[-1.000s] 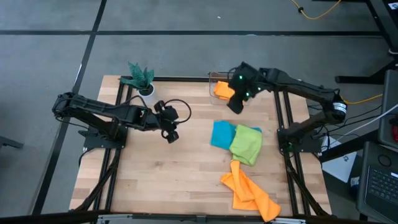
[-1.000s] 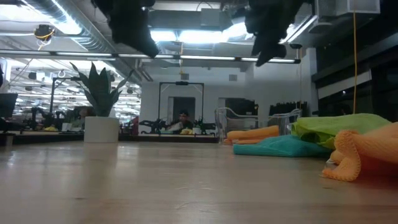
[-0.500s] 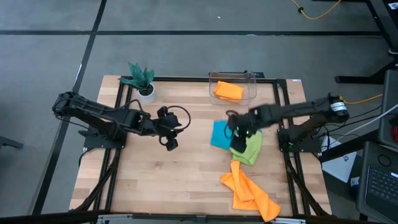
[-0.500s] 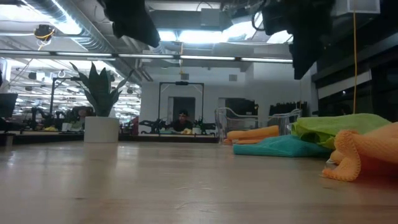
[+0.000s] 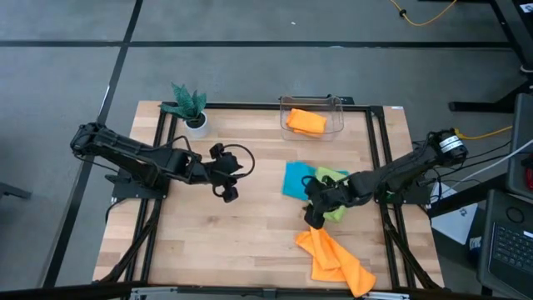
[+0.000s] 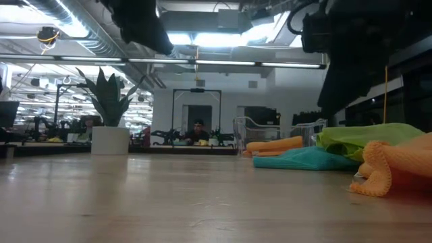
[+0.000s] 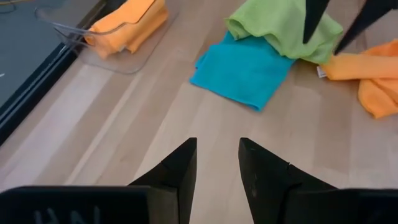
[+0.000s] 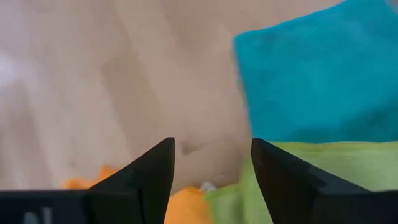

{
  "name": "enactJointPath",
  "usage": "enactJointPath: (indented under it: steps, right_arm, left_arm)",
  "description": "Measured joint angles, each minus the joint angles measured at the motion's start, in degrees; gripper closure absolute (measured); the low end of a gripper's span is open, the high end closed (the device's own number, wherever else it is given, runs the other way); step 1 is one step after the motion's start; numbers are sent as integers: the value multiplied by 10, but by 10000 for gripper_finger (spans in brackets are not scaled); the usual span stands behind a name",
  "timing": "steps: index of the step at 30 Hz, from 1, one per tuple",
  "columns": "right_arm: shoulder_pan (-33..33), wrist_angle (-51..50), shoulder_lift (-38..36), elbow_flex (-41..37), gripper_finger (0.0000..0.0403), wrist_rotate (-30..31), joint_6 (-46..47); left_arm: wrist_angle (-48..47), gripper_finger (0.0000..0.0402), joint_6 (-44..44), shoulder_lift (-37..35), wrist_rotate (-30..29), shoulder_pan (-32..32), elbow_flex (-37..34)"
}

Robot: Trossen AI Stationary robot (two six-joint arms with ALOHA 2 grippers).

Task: Fold microfiber towels
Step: Fold the green microfiber towel

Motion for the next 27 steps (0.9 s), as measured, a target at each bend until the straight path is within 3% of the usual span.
enactJointPath:
  steps: [5, 23, 27]
  right_arm:
    - [15, 5, 1, -3, 211, 48, 27]
    - [19, 2, 95, -1, 234, 37, 26]
    - [20, -43, 95, 19, 234, 38, -29]
  left_arm:
    - [0, 289, 0, 0, 0, 0, -9]
    - [7, 289, -1, 0, 0, 0, -12]
    - [7, 289, -2, 0, 0, 0, -12]
